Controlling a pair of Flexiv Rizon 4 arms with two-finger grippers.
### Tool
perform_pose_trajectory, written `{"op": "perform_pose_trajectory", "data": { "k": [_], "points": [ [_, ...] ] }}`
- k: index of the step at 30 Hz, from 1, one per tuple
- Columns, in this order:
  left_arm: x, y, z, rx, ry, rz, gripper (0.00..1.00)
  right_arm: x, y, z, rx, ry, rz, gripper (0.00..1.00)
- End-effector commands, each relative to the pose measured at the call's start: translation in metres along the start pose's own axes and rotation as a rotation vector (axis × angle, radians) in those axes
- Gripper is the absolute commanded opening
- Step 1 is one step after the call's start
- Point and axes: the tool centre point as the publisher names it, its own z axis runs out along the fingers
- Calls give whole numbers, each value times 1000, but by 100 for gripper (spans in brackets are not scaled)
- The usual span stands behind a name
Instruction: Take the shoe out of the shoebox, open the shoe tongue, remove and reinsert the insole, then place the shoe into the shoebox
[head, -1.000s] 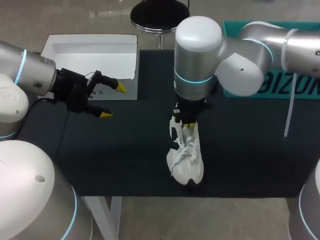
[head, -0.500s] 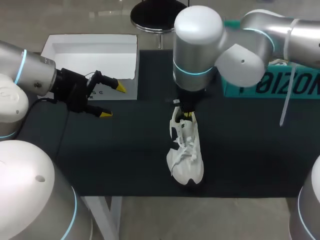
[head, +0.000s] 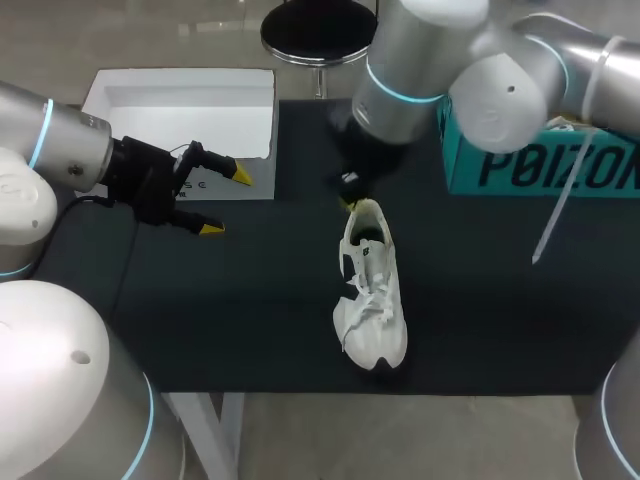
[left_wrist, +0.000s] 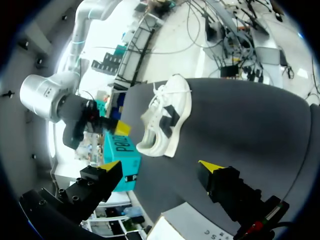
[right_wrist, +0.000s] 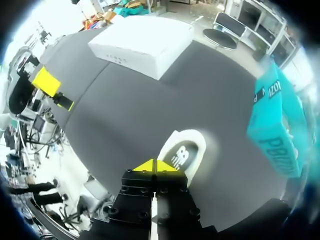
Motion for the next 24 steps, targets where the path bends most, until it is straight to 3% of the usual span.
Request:
{"op": "perform_pose_trajectory", "data": {
  "k": [1, 2, 3, 7, 8, 9, 10, 13, 16, 18, 20, 22, 24],
  "points": [
    [0, 0, 1, -3, 3, 0, 100, 5, 13, 0, 244, 219, -490, 0],
    [0, 0, 1, -3, 3, 0, 100, 6, 12, 3, 410, 176, -571, 0],
    [0, 0, 1, -3, 3, 0, 100, 5, 10, 4, 513, 146, -620, 0],
    [0, 0, 1, -3, 3, 0, 100, -9, -1, -2, 646, 0, -611, 0],
    [0, 0, 1, -3, 3, 0, 100, -14, -4, -5, 668, -46, -575, 5],
    [0, 0, 1, -3, 3, 0, 100, -16, -6, -8, 655, -68, -535, 47],
    [0, 0, 1, -3, 3, 0, 100, -19, -7, -15, 574, -95, -450, 100],
    [0, 0, 1, -3, 3, 0, 100, -18, 3, -38, 340, -72, -183, 100],
    [0, 0, 1, -3, 3, 0, 100, -12, 13, -60, 29, 76, 161, 100],
    [0, 0, 1, -3, 3, 0, 100, -4, 17, -72, -245, 168, 347, 100],
    [0, 0, 1, -3, 3, 0, 100, 0, 19, -76, -426, 250, 414, 100],
    [0, 0, 1, -3, 3, 0, 100, 10, 27, -79, -540, 327, 417, 100],
    [0, 0, 1, -3, 3, 0, 100, 14, 36, -77, -541, 396, 326, 100]
  ]
}}
